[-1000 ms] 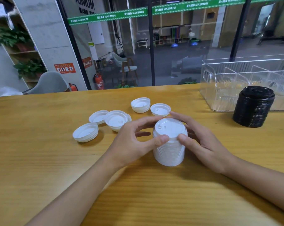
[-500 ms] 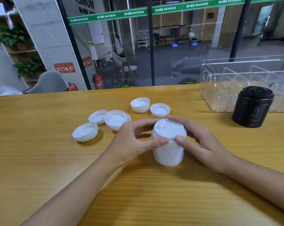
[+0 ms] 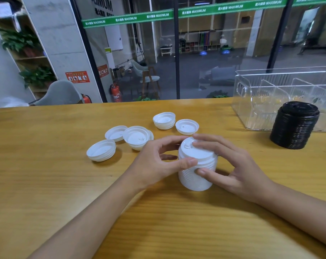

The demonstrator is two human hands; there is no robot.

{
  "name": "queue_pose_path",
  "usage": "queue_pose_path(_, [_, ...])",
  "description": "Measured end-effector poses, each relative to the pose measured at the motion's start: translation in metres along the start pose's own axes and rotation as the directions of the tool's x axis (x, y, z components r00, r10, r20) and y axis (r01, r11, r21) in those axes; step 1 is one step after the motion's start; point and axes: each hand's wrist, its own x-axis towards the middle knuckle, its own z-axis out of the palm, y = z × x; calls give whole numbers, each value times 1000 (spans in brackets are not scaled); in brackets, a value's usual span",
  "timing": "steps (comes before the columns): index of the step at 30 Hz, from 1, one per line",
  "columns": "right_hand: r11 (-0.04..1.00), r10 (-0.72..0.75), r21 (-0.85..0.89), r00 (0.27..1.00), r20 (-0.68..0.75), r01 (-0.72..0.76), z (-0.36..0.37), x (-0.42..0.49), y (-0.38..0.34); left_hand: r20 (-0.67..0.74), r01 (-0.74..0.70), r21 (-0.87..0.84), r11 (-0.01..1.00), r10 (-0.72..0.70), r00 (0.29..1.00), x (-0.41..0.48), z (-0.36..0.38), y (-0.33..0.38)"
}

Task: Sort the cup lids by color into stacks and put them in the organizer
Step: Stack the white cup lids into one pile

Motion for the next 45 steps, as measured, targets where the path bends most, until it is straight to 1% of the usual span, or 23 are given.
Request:
queue_pose_path(8, [1000,1,-5,1000,-13,-2,0,0,-1,12,9,-65,998,-8,1000,0,2,1])
queue_pose_path(14, [998,41,45,998,43,-43,-2,-2,0,65,6,-79,997,-1,998,2,-4,-1])
queue_pose_path(15, [997,48,51,998,43,-50,-2,-3,0,48,11,-108,994,-6,999,4,-9,-2])
queue_pose_path(17, [997,51,57,998,31,-53,-1,-2,-1,-81,11,-110,994,-20,996,10,-25,-6])
queue_pose_path(18, [997,51,63,998,29,-53,0,-2,-1,-174,10,-45,999,-17,985,12,-33,-10])
queue_pose_path(19, [996,53,70,998,32,-55,1,-1,-2,-276,21,83,996,3,961,14,-41,-16])
queue_pose_path(20, [996,55,74,998,35,-57,1,-1,-2,-356,56,250,967,38,934,15,-49,-25])
queue_pose_path(21, [996,55,74,998,37,-58,1,-1,-2,-384,101,407,908,70,921,15,-55,-33])
queue_pose_path(22, [996,55,73,998,37,-58,0,0,-2,-370,138,527,838,80,926,15,-59,-41])
queue_pose_path(23, [996,55,70,998,35,-58,0,0,-2,-336,163,604,780,64,940,14,-61,-46])
queue_pose_path(24, [996,55,66,998,32,-57,0,0,-3,-308,177,647,741,43,950,14,-62,-50])
queue_pose_path(26, [997,55,61,998,24,-56,0,1,-4,-286,195,683,704,12,958,14,-64,-54])
queue_pose_path(29, [996,61,64,998,17,-62,1,2,-4,-302,203,723,661,37,953,16,-64,-55])
queue_pose_path(31, [996,65,61,998,20,-66,1,2,-5,-326,210,708,675,48,944,17,-64,-55])
queue_pose_path(36, [995,70,65,997,20,-71,1,2,-5,-359,232,655,719,26,933,16,-62,-55])
queue_pose_path(39, [995,71,69,997,20,-73,1,2,-6,-376,234,657,717,41,926,17,-61,-53])
queue_pose_path(41, [993,86,82,996,20,-87,0,2,-7,-388,220,646,731,67,919,19,-61,-53])
queue_pose_path(43, [986,116,116,993,13,-117,1,2,-8,-398,188,605,774,90,913,19,-60,-51])
queue_pose_path(45, [975,163,152,987,-7,-160,2,2,-8,-413,131,566,814,142,900,18,-57,-46])
